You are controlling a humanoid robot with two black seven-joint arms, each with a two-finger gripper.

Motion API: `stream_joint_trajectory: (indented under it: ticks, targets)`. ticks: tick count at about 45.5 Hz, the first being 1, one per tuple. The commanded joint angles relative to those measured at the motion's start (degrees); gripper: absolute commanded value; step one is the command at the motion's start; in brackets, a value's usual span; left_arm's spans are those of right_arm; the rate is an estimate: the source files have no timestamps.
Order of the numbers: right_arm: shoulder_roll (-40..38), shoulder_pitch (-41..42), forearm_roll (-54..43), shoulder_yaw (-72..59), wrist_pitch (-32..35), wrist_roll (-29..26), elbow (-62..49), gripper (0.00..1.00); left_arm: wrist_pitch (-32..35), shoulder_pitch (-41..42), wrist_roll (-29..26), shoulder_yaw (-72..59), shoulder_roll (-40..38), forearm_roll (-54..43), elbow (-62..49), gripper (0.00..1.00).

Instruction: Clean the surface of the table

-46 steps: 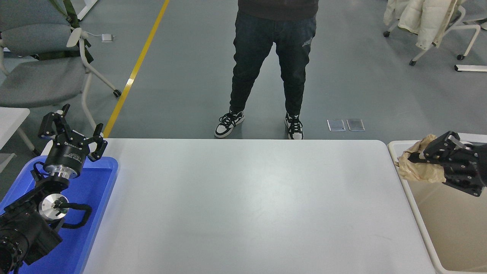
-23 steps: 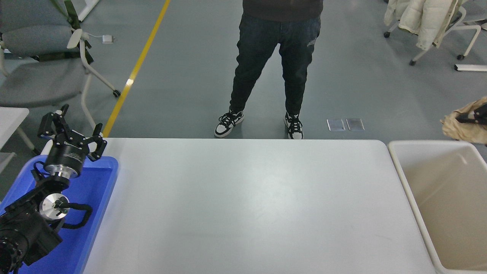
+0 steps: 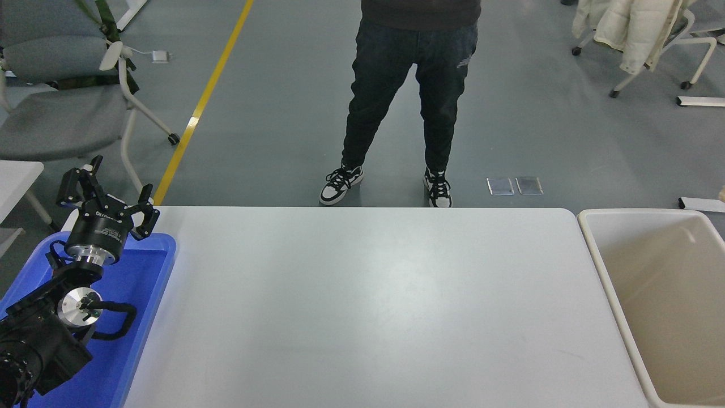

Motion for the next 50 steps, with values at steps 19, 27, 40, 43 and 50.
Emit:
stream_joint_trajectory:
  ticks: [19, 27, 40, 43, 50]
  targets:
    - [28.0, -3.9, 0.1, -0.4, -8.3, 8.9, -27.3, 0.00, 0.0, 0.0, 0.0, 0.0, 0.0, 0.0, 0.0, 1.00]
    - [32.3, -4.0, 0.1, -0.3, -14.7, 8.9, -27.3, 0.00, 0.0, 0.0, 0.0, 0.0, 0.0, 0.0, 0.1, 1.00]
    - [35.5, -5.9, 0.1, -0.5, -23.9, 8.9, -27.3, 0.00, 0.0, 0.1, 0.0, 0.0, 0.0, 0.0, 0.1, 1.00]
    - [35.6, -6.0, 0.1, -0.4, -25.4, 8.9, -27.3, 0.00, 0.0, 0.1, 0.0, 0.0, 0.0, 0.0, 0.1, 1.00]
    - [35.9, -6.0, 0.1, -0.4, -28.3, 8.9, -27.3, 0.00, 0.1, 0.0, 0.0, 0.0, -0.1, 0.0, 0.0, 1.00]
